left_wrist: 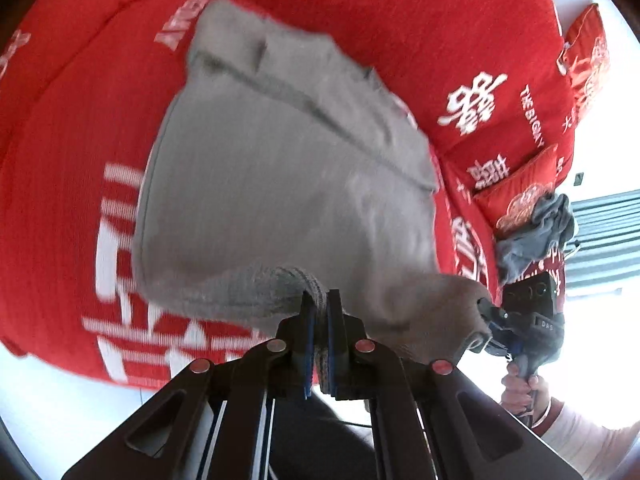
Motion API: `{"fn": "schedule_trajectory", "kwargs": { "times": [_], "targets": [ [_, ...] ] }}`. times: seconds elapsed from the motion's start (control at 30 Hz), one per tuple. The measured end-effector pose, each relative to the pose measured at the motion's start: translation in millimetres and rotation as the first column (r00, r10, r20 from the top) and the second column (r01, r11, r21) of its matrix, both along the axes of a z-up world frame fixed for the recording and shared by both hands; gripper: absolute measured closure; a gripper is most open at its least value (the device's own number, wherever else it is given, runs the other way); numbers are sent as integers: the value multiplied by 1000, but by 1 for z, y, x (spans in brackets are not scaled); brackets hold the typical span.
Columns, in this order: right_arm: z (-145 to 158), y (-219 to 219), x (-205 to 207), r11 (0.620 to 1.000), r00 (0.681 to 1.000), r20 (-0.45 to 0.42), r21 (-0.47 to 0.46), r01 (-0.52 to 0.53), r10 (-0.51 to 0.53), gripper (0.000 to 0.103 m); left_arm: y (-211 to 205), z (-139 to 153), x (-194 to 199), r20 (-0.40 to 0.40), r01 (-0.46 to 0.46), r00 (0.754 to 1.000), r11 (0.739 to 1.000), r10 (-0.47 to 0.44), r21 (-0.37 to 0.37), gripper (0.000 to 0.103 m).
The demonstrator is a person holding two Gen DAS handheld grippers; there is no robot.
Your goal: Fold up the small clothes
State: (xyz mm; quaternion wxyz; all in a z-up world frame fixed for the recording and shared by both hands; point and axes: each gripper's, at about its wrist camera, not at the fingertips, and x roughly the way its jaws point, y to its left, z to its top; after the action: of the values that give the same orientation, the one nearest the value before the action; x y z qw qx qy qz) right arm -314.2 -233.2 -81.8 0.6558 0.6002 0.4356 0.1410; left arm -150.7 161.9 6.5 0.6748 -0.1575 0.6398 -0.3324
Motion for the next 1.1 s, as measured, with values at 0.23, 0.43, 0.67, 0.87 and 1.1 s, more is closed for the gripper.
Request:
{"fn": "schedule_trajectory", "kwargs": {
  "times": [0.23, 0.43, 0.67, 0.87, 1.1],
  "targets": [
    [27, -42, 65, 998, 994, 99, 49, 47, -52, 92, -24, 29, 72, 76, -102, 992, 995, 103, -20, 97],
    [36, -107, 144, 993, 985, 138, 81, 91, -102, 92, -66, 37, 158, 175, -169, 971, 985, 163, 21, 97],
    [7, -168, 238, 996, 993, 83, 23, 85, -87, 92, -114, -10, 236, 242, -207, 958, 954, 153, 216, 97],
    [-50, -180, 292, 995, 994, -105, -95, 29, -38, 92, -135, -41, 254, 242, -214, 962, 895, 124, 391, 94],
    [-53, -184, 301, 992, 988, -149, -128, 19, -38, 77, -121, -9, 250, 355, -293, 928, 818, 118, 495, 26]
  ]
}}
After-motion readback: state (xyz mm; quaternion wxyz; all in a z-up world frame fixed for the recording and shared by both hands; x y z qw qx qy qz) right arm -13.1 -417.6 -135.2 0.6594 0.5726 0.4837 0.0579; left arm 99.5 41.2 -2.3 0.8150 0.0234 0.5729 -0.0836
